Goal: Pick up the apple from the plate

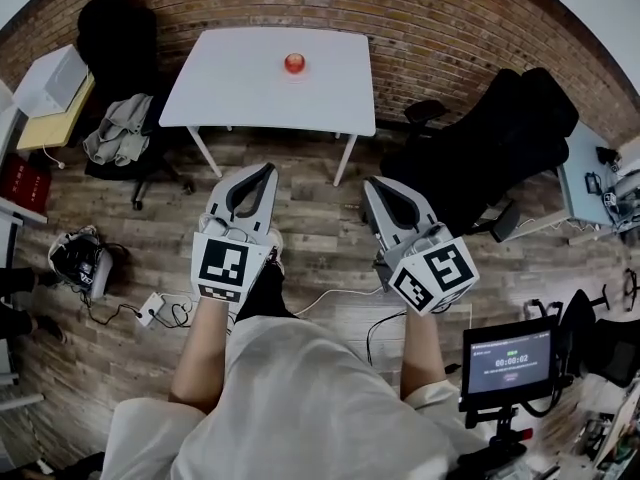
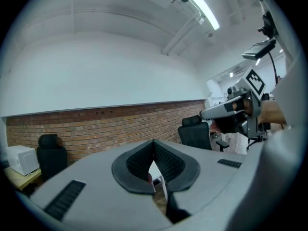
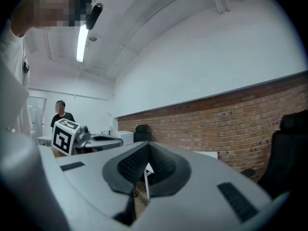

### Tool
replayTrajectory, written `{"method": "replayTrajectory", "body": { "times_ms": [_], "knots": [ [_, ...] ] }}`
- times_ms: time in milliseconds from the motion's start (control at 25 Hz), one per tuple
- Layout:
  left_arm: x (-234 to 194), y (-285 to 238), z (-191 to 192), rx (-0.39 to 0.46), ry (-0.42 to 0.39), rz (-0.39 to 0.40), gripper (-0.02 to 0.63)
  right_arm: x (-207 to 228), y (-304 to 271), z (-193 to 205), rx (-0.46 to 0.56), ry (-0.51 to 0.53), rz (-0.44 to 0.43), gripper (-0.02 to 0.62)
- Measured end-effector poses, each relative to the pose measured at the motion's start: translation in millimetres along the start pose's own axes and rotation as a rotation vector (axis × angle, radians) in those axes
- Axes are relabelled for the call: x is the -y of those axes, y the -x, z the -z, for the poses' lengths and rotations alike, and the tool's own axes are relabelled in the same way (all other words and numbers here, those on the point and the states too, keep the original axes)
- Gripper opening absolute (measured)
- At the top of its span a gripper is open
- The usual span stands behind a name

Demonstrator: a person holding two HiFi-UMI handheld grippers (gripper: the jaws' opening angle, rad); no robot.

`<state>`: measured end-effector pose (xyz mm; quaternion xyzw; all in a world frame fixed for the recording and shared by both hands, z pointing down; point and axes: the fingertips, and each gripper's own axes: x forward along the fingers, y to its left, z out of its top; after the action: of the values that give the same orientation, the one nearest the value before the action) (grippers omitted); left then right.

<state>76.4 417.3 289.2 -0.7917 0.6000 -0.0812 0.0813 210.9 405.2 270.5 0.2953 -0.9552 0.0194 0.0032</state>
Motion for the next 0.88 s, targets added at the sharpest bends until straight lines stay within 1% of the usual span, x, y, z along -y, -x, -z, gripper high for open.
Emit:
{"method": "replayTrajectory", "body": {
  "times_ms": [120,320,440,640,880],
  "knots": [
    [-10.6,-23.7,6.3,0.005,0.005,0.013,0.005,18.5,-17.6,1.5,0.001,0.001,0.015,0.003],
    [-53.2,-86.2,22.7,0.002,0.02,0.033,0.005,59.6,-80.2,7.0,-0.021,-0.016,0.033,0.003],
    [-75.8,-109.2,29.3,0.0,0.028,0.032,0.005,73.0,-107.9,4.8,-0.023,-0.01,0.035,0.003],
    [-113.7,-145.5,34.3,-0.009,0.039,0.022,0.005,96.2,-152.5,-2.8,-0.015,-0.06,0.025,0.003],
    [-144.1,-181.6,42.9,-0.021,0.059,0.019,0.005,124.0,-197.4,-8.3,-0.028,-0.034,0.047,0.003]
  ]
}}
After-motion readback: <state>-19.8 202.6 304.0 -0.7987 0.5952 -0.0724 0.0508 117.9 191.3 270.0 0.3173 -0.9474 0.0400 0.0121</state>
